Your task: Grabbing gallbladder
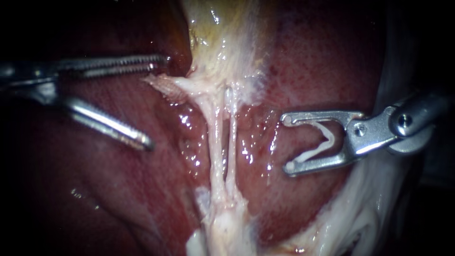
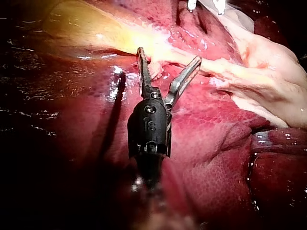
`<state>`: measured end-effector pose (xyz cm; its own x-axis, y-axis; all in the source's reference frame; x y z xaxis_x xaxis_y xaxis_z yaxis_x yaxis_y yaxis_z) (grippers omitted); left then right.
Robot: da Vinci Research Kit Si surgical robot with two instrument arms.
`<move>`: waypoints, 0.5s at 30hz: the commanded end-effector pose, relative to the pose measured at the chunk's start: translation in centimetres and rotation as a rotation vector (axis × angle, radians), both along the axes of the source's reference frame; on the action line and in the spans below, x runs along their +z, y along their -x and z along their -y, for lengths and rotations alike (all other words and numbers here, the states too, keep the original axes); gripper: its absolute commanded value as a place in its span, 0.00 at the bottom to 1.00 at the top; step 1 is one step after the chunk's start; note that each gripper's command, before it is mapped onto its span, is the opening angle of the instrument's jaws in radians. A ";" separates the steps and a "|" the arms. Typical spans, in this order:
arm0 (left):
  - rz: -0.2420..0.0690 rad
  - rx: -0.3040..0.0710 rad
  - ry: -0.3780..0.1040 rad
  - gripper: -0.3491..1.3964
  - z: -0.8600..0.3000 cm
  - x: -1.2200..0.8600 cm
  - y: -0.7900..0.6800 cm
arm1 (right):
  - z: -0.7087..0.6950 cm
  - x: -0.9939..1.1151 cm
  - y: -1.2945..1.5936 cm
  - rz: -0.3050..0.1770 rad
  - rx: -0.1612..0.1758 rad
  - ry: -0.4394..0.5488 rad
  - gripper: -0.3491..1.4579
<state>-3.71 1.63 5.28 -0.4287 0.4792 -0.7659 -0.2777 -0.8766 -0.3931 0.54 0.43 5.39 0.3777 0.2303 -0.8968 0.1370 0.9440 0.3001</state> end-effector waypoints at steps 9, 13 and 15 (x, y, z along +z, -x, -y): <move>-0.010 -0.005 0.015 0.59 0.02 0.45 0.17 | 0.00 0.00 0.00 0.000 0.000 0.000 0.47; -0.013 0.008 0.015 0.43 0.12 0.67 0.17 | 0.00 0.00 0.00 0.000 0.000 0.000 0.47; -0.016 0.010 0.011 0.41 0.15 0.74 0.16 | 0.00 0.00 -0.01 0.000 0.000 0.000 0.47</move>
<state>-3.86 1.47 6.03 -0.4464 0.4687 -0.7623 -0.2744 -0.8825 -0.3819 0.54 0.43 5.39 0.3779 0.2304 -0.8967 0.1365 0.9441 0.3001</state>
